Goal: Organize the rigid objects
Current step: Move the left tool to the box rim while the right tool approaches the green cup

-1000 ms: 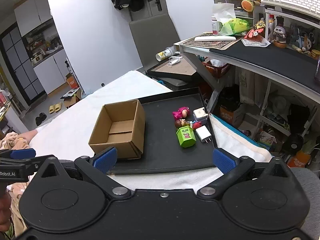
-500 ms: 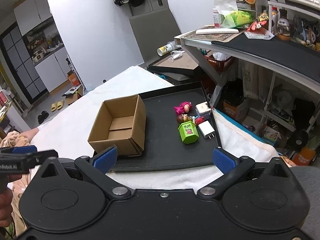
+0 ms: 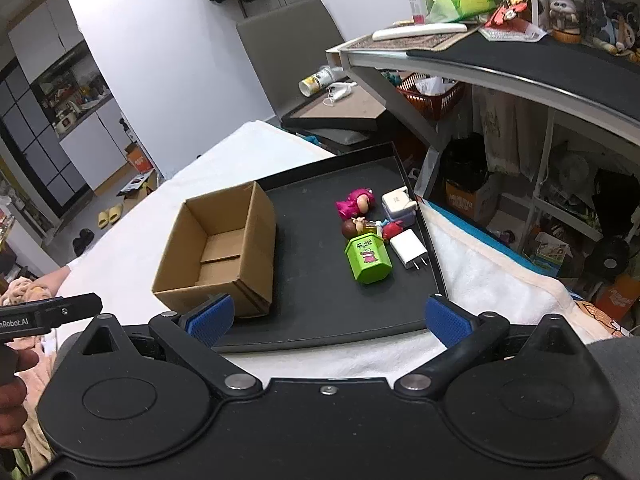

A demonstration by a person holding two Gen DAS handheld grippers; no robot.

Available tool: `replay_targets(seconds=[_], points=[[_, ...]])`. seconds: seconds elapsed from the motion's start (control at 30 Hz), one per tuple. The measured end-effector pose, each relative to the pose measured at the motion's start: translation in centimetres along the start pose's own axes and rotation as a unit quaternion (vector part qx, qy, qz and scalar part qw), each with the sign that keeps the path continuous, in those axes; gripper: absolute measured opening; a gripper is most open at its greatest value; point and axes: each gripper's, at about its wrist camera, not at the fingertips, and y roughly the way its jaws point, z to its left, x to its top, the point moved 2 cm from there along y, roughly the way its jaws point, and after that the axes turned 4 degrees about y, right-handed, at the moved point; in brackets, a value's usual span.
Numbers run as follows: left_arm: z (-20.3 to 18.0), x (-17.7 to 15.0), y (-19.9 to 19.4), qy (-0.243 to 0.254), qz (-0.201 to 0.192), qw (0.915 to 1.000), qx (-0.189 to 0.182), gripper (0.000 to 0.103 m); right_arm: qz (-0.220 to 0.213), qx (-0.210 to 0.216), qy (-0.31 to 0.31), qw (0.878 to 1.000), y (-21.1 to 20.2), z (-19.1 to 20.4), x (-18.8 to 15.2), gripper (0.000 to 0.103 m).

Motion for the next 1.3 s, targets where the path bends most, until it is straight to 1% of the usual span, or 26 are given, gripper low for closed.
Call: replay_targets(seconds=[0.2,0.3,0.4,0.47,0.53,0.7,0.87,1.13,1.3], points=[[0.9,0.7,2.5,-0.006,0.013,0.9999,0.002,0.101,0.006,-0.005,0.012,1.0,2.1,-0.9,0.8,0.1],[1.5,1.0,3.8,-0.012,0.021,0.9997,0.005,0.1,0.012,-0.004,0.019,1.0,3.3,-1.4,1.2,0.094],[2.2,1.1,5.1,-0.016,0.028,0.9994,0.006,0.1,0.021,-0.005,0.02,1.0,4.7,-1.7,1.4,0.082],[2.6,1.2,5.8,-0.017,0.031,0.9993,0.007,0.1,0.034,-0.003,0.025,0.999,5.8,-2.0,1.7,0.073],[3.0,1.3,6.5,-0.02,0.035,0.9991,0.009,0.099,0.043,-0.001,0.033,0.999,6.7,-2.4,1.9,0.07],[4.1,1.6,8.3,-0.023,0.045,0.9987,0.012,0.096,0.058,-0.009,0.041,0.997,8.5,-3.0,2.6,0.07],[5.4,1.7,10.0,-0.03,0.059,0.9977,0.015,0.087,0.071,-0.012,0.047,0.996,10.1,-3.2,3.4,0.067],[7.1,1.3,12.2,-0.039,0.085,0.9956,0.013,0.069,0.085,-0.018,0.07,0.994,12.9,-3.4,4.4,0.067],[8.2,1.2,13.3,-0.054,0.096,0.9938,-0.01,0.056,0.081,-0.013,0.079,0.994,14.6,-3.7,4.5,0.067]])
